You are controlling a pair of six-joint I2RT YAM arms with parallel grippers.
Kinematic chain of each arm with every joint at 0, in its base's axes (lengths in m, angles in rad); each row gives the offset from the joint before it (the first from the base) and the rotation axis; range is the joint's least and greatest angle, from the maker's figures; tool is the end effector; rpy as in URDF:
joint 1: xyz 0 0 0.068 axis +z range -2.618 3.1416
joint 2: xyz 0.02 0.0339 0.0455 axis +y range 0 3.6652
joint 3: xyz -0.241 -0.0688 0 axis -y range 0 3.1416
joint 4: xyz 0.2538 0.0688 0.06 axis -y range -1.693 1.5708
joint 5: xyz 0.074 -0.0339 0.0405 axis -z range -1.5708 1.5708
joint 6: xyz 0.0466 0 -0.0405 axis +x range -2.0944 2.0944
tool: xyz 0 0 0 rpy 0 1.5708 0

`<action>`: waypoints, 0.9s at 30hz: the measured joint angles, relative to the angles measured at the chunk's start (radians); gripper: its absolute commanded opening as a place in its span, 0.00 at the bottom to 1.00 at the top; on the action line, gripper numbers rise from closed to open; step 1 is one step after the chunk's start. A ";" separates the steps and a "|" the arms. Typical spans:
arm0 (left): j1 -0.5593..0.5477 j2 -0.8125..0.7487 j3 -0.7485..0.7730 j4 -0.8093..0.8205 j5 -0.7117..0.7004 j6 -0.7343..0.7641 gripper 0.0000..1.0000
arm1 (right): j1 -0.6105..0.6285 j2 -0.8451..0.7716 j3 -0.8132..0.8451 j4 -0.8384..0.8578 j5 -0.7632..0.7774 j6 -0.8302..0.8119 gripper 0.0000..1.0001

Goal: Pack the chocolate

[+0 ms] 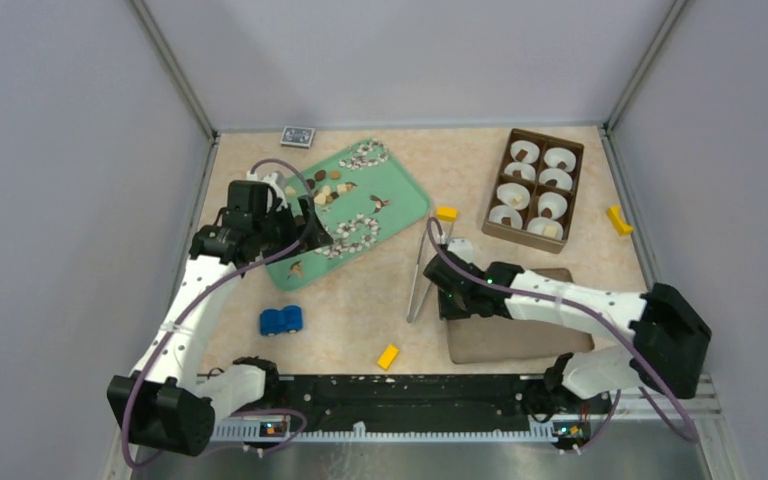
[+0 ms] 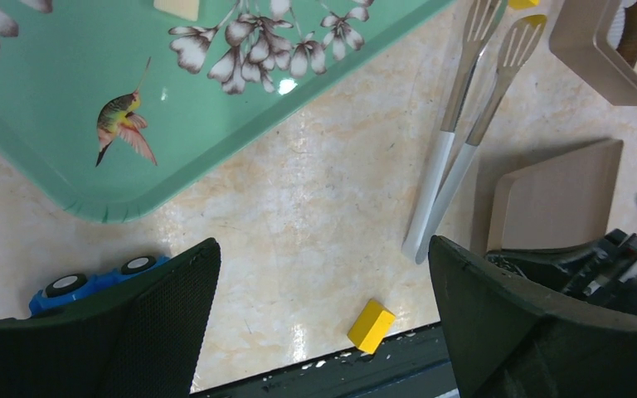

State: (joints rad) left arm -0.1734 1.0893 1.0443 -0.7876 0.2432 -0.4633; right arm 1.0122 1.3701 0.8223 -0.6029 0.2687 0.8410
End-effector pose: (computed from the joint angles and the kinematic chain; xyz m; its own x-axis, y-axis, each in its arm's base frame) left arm 0.2393 -0.0533 0.2874 -0.7980 -0.3006 -0.5224 -0.0330 0.8873 -0.4601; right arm 0.1527 0.2210 0.1601 -0.8892 -0.0669 -0.4526 -0.1462 0.9790 0.1424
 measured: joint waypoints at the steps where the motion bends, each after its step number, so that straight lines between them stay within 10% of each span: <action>1: 0.000 0.002 0.005 0.003 0.006 -0.002 0.99 | 0.000 -0.028 0.016 -0.010 -0.004 -0.015 0.00; 27: -0.347 0.329 0.031 0.381 0.449 -0.298 0.99 | -0.002 -0.257 0.145 0.091 -0.213 -0.267 0.00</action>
State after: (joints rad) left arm -0.5205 1.4185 1.0748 -0.4065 0.6926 -0.7616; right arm 1.0107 1.1130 0.9672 -0.5117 0.0555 0.5739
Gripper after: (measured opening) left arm 0.987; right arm 0.006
